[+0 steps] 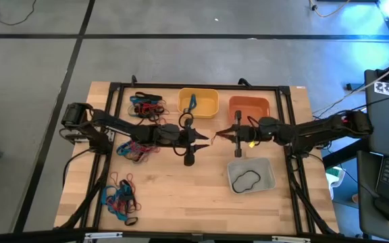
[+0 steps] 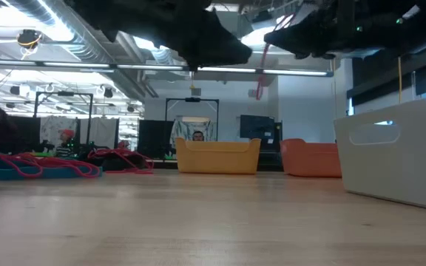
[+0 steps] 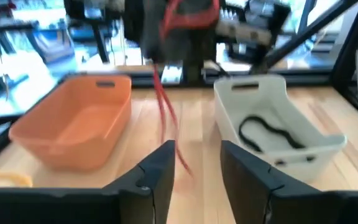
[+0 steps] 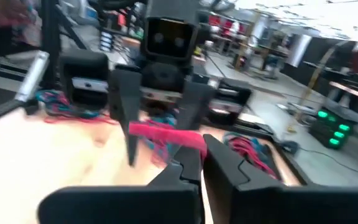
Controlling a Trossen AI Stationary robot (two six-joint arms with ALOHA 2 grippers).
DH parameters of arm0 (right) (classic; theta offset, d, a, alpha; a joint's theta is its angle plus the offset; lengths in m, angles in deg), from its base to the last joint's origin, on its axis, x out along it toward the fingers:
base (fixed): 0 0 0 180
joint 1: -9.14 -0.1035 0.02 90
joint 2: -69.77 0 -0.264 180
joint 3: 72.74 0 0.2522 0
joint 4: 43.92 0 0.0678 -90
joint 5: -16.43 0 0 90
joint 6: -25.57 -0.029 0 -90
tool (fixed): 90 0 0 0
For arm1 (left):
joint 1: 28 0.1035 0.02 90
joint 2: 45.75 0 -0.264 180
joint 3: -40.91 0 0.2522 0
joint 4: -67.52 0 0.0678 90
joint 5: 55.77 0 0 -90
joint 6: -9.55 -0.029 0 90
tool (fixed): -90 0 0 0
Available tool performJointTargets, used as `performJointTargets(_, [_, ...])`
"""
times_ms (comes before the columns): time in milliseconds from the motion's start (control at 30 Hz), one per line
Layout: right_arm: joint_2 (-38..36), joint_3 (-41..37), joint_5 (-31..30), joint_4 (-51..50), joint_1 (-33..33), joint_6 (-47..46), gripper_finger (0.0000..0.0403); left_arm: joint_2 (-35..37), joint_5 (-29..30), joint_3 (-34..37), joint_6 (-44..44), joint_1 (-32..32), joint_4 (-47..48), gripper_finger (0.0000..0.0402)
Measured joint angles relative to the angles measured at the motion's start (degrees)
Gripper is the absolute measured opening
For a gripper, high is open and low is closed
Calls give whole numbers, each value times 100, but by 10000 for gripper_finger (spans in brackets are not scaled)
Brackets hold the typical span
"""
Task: Sort rubber bands into baskets
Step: Put the red rubber band into the orange bin
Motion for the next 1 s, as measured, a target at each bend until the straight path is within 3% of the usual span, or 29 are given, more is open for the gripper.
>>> performJointTargets(300, [-1454,0,-2296,-2312,2,486,6,380,2,-2,482,-9,1709,128])
performJointTargets(533, [-1761,0,-3817,-3974,150,411,2,375,35,0,778,-9,2341,117])
performJointTargets(733, [-1655,0,-3393,-4572,953,-66,2,377,81,0,784,-9,2510,110])
performJointTargets(1000, [-1218,0,-2146,-4646,2164,-353,2,377,92,0,793,-9,2650,99])
